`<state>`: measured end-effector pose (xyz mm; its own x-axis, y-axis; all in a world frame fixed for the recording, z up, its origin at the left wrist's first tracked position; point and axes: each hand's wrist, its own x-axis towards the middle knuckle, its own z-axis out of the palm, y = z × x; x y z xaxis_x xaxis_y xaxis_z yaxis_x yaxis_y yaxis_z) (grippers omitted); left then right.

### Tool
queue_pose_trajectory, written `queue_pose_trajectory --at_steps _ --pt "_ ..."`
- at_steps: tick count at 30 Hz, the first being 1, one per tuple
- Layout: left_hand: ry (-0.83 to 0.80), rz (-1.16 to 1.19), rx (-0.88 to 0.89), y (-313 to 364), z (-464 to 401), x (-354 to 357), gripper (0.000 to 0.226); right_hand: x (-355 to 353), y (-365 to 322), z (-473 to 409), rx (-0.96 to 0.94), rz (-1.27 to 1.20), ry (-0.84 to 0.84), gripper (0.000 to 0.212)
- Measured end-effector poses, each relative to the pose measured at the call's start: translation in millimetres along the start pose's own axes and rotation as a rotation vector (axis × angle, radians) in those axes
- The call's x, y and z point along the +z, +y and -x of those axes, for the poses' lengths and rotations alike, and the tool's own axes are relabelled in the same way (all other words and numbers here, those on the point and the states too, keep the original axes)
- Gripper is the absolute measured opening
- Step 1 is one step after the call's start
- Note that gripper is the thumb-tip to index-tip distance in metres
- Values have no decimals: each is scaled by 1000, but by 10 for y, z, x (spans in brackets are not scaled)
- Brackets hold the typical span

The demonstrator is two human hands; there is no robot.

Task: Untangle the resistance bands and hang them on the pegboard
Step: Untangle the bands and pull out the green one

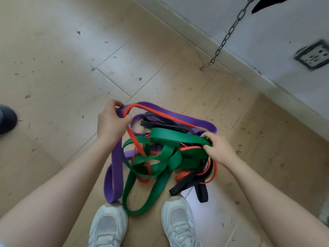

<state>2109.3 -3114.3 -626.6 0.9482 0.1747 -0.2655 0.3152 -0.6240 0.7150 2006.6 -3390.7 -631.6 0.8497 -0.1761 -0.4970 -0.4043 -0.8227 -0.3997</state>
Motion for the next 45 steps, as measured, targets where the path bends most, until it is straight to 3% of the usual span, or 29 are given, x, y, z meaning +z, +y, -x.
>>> queue_pose_trajectory --at_steps 3,5,7,9,11,13,14,16,19,23,26,31,33,36,39,41,43,45 --pt "-17 -88 118 -65 -116 77 40 -109 59 95 166 -171 137 21" --pt "-120 -231 86 -157 -80 225 54 -83 24 96 297 -161 92 40" --pt "-130 -345 141 -260 52 341 55 -1 -47 99 323 -31 67 67" --pt "-144 -406 415 -374 195 399 42 74 -209 142 71 204 190 79" --pt "-243 -507 803 -539 302 402 43 246 -412 189 -431 369 253 79" --pt "-407 -634 1031 -701 372 381 43 489 -600 226 -836 502 125 78" --pt "-503 -698 1022 -746 388 365 39 607 -655 228 -912 552 11 78" --pt "-658 -771 919 -823 369 363 46 782 -680 164 -884 625 -190 81" --pt "-627 -757 969 -961 318 331 44 877 -560 -1 -778 685 -321 82" --pt "-505 -771 928 -1031 312 312 45 841 -534 -83 -786 752 -191 50" --pt "-399 -701 881 -981 294 318 41 547 -459 -168 -616 519 23 33" --pt "-106 -414 763 -706 169 101 14 -203 -206 -113 -100 -85 323 39" --pt "-121 -359 713 -580 110 18 26 -382 -39 -66 64 -222 389 52" --pt "-111 -301 671 -380 101 11 35 -352 150 -66 241 -181 350 61" --pt "-129 -124 538 -230 221 96 21 -134 96 -61 346 25 230 64" --pt "-138 -42 413 -171 263 135 17 -17 -122 13 222 81 348 62" --pt "-167 5 308 -142 253 164 15 148 -326 99 -187 107 512 44" --pt "-189 28 255 -122 249 195 16 367 -417 163 -534 190 515 22"
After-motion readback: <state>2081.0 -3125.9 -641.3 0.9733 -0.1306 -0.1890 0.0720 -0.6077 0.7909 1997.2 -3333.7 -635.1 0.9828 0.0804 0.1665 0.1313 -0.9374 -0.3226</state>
